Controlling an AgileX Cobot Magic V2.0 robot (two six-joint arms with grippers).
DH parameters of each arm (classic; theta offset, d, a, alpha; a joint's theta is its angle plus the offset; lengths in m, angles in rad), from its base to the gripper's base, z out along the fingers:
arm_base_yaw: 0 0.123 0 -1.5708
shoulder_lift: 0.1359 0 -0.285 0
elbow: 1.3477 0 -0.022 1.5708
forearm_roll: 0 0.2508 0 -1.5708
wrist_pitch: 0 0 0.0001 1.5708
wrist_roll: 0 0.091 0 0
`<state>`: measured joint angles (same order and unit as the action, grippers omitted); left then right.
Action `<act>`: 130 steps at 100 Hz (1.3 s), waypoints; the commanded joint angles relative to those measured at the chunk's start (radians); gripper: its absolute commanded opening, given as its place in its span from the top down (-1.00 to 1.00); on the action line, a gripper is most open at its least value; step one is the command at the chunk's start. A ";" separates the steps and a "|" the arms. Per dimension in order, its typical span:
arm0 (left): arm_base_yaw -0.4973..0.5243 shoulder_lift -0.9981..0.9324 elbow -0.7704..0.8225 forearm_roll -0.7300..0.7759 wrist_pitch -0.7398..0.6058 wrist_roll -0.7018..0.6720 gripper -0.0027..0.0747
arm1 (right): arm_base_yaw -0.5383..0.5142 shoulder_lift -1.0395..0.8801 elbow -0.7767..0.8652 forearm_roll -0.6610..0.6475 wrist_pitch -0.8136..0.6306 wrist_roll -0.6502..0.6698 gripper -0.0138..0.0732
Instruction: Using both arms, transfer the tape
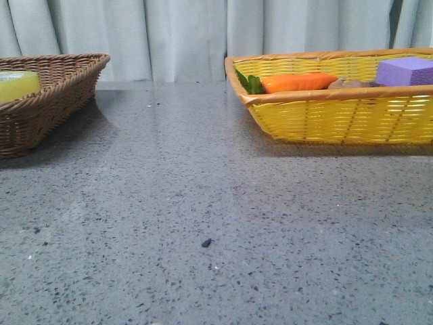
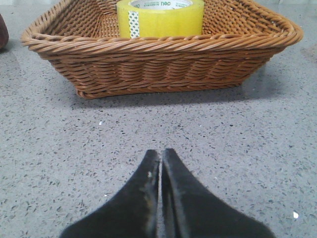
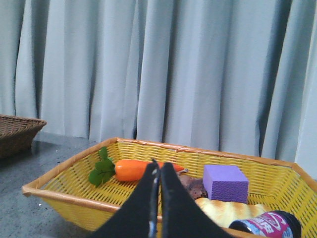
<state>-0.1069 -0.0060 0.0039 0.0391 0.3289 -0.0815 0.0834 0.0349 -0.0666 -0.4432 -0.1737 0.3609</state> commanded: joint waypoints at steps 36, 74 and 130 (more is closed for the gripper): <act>0.001 -0.029 0.010 -0.008 -0.057 -0.011 0.98 | -0.058 0.013 0.097 0.443 -0.061 -0.379 0.85; 0.001 -0.029 0.010 -0.008 -0.057 -0.011 0.98 | -0.173 -0.067 0.099 0.507 0.339 -0.409 0.85; 0.001 -0.029 0.010 -0.008 -0.057 -0.011 0.98 | -0.173 -0.067 0.099 0.507 0.490 -0.409 0.85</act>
